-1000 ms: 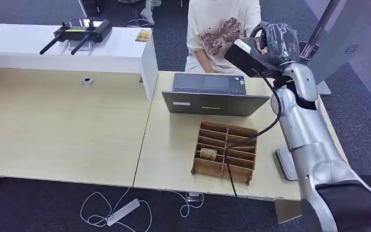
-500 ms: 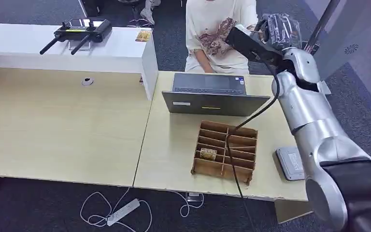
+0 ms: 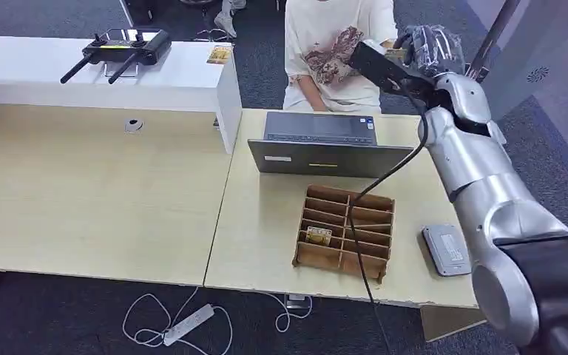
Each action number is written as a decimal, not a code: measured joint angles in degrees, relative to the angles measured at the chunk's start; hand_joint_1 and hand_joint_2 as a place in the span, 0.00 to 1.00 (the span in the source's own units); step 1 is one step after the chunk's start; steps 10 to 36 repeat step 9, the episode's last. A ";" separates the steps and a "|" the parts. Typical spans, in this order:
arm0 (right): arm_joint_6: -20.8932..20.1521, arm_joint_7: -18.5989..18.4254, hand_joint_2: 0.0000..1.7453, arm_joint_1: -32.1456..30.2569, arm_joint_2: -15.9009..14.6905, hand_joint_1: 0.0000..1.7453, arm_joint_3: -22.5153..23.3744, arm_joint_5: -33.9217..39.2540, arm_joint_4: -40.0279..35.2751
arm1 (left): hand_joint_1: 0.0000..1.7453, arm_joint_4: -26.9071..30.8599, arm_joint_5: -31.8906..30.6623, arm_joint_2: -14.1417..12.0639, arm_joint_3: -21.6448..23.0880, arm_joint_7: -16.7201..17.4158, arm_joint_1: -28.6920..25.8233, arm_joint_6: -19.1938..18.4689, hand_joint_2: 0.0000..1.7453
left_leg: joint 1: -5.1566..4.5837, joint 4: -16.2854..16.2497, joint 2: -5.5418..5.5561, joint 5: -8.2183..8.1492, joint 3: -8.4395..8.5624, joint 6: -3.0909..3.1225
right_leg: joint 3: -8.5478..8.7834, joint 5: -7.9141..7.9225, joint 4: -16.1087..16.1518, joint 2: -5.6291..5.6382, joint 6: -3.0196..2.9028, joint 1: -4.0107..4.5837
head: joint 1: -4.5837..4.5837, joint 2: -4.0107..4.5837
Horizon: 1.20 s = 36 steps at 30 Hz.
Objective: Pass the card to the sensor for recognition and then transmit it.
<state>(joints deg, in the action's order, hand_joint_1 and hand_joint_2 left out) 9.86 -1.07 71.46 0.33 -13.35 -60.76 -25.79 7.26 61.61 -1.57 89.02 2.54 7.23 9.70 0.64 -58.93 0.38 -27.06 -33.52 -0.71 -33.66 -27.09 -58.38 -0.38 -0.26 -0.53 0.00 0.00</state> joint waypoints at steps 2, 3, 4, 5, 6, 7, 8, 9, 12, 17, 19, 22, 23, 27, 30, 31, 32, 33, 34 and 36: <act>0.20 0.22 1.00 0.19 -0.02 0.00 0.11 0.00 0.42 | 0.00 0.00 0.02 -0.02 0.00 0.00 0.00 0.00 0.00 | 0.00 0.00 0.00 0.00 0.00 0.00 | 0.00 0.00 0.00 0.00 0.00 0.00 | -0.02 0.00; 0.48 0.46 1.00 0.24 -0.02 0.00 0.22 0.02 0.57 | 0.00 0.00 0.07 -0.04 0.00 0.00 0.00 0.00 0.00 | 0.00 0.00 0.00 0.00 0.00 0.00 | 0.00 0.00 0.00 0.00 0.00 0.00 | 0.00 0.00; 0.72 0.68 1.00 0.31 -0.02 0.00 0.37 0.07 0.74 | 0.00 0.00 0.11 -0.04 0.00 0.00 0.00 0.00 0.00 | 0.00 0.00 0.00 0.00 0.00 0.00 | 0.00 0.00 0.00 0.00 0.00 0.00 | 0.00 0.00; 0.87 0.79 1.00 0.36 -0.02 0.00 0.57 0.15 0.87 | 0.00 0.00 0.18 -0.04 0.00 0.00 0.00 0.02 0.00 | 0.00 0.00 0.00 0.00 0.00 0.00 | 0.00 0.00 0.00 0.00 0.00 0.00 | 0.00 0.00; 1.03 1.07 1.00 0.41 -0.02 0.00 0.74 0.15 0.94 | 0.00 0.00 0.26 -0.07 0.00 0.00 0.00 0.04 0.00 | 0.00 0.00 0.00 0.00 0.00 0.00 | 0.00 0.00 0.00 0.00 0.00 0.00 | 0.00 0.00; 1.14 1.29 1.00 0.44 -0.02 0.00 0.98 0.15 1.01 | 0.00 0.00 0.28 -0.09 0.00 0.00 -0.01 0.07 0.00 | 0.00 0.00 0.00 0.00 0.00 0.00 | 0.00 0.00 0.00 0.00 0.00 0.00 | 0.00 0.00; 1.35 1.55 1.00 0.46 -0.02 0.00 1.11 0.22 1.05 | 0.00 0.00 0.39 -0.11 0.00 -0.02 -0.01 0.09 0.00 | 0.00 0.00 0.00 0.00 0.00 0.00 | 0.00 0.00 0.00 0.00 0.00 0.00 | 0.00 0.00; 1.55 1.81 1.00 0.47 -0.02 0.00 1.22 0.33 1.09 | 0.00 0.00 0.44 -0.13 0.00 -0.02 -0.01 0.11 0.00 | 0.00 -0.01 0.00 0.00 0.00 0.00 | 0.00 0.00 0.00 0.00 0.00 0.00 | 0.00 0.00; 1.55 1.81 1.00 0.47 -0.02 0.00 1.22 0.33 1.09 | 0.00 0.00 0.44 -0.13 0.00 -0.02 -0.01 0.11 0.00 | 0.00 -0.01 0.00 0.00 0.00 0.00 | 0.00 0.00 0.00 0.00 0.00 0.00 | 0.00 0.00; 1.55 1.81 1.00 0.47 -0.02 0.00 1.22 0.33 1.09 | 0.00 0.00 0.44 -0.13 0.00 -0.02 -0.01 0.11 0.00 | 0.00 -0.01 0.00 0.00 0.00 0.00 | 0.00 0.00 0.00 0.00 0.00 0.00 | 0.00 0.00; 1.55 1.81 1.00 0.47 -0.02 0.00 1.22 0.33 1.09 | 0.00 0.00 0.44 -0.13 0.00 -0.02 -0.01 0.11 0.00 | 0.00 -0.01 0.00 0.00 0.00 0.00 | 0.00 0.00 0.00 0.00 0.00 0.00 | 0.00 0.00; 1.55 1.81 1.00 0.47 -0.02 0.00 1.22 0.33 1.09 | 0.00 0.00 0.44 -0.13 0.00 -0.02 -0.01 0.11 0.00 | 0.00 -0.01 0.00 0.00 0.00 0.00 | 0.00 0.00 0.00 0.00 0.00 0.00 | 0.00 0.00; 1.55 1.81 1.00 0.47 -0.02 0.00 1.22 0.33 1.09 | 0.00 0.00 0.44 -0.13 0.00 -0.02 -0.01 0.11 0.00 | 0.00 -0.01 0.00 0.00 0.00 0.00 | 0.00 0.00 0.00 0.00 0.00 0.00 | 0.00 0.00; 1.55 1.81 1.00 0.47 -0.02 0.00 1.22 0.33 1.09 | 0.00 0.00 0.44 -0.13 0.00 -0.02 -0.01 0.11 0.00 | 0.00 -0.01 0.00 0.00 0.00 0.00 | 0.00 0.00 0.00 0.00 0.00 0.00 | 0.00 0.00; 1.55 1.81 1.00 0.47 -0.02 0.00 1.22 0.33 1.09 | 0.00 0.00 0.44 -0.13 0.00 -0.02 -0.01 0.11 0.00 | 0.00 -0.01 0.00 0.00 0.00 0.00 | 0.00 0.00 0.00 0.00 0.00 0.00 | 0.00 0.00; 1.55 1.81 1.00 0.47 -0.02 0.00 1.22 0.33 1.09 | 0.00 0.00 0.44 -0.13 0.00 -0.02 -0.01 0.11 0.00 | 0.00 -0.01 0.00 0.00 0.00 0.00 | 0.00 0.00 0.00 0.00 0.00 0.00 | 0.00 0.00; 1.55 1.81 1.00 0.47 -0.02 0.00 1.22 0.33 1.09 | 0.00 0.00 0.44 -0.13 0.00 -0.02 -0.01 0.11 0.00 | 0.00 -0.01 0.00 0.00 0.00 0.00 | 0.00 0.00 0.00 0.00 0.00 0.00 | 0.00 0.00; 1.55 1.81 1.00 0.47 -0.02 0.00 1.22 0.33 1.09 | 0.00 0.00 0.44 -0.13 0.00 -0.02 -0.01 0.11 0.00 | 0.00 -0.01 0.00 0.00 0.00 0.00 | 0.00 0.00 0.00 0.00 0.00 0.00 | 0.00 0.00; 1.55 1.81 1.00 0.47 -0.02 0.00 1.22 0.33 1.09 | 0.00 0.00 0.44 -0.13 0.00 -0.02 -0.01 0.11 0.00 | 0.00 -0.01 0.00 0.00 0.00 0.00 | 0.00 0.00 0.00 0.00 0.00 0.00 | 0.00 0.00; 1.55 1.81 1.00 0.47 -0.02 0.00 1.22 0.33 1.09 | 0.00 0.00 0.44 -0.13 0.00 -0.02 -0.01 0.11 0.00 | 0.00 -0.01 0.00 0.00 0.00 0.00 | 0.00 0.00 0.00 0.00 0.00 0.00 | 0.00 0.00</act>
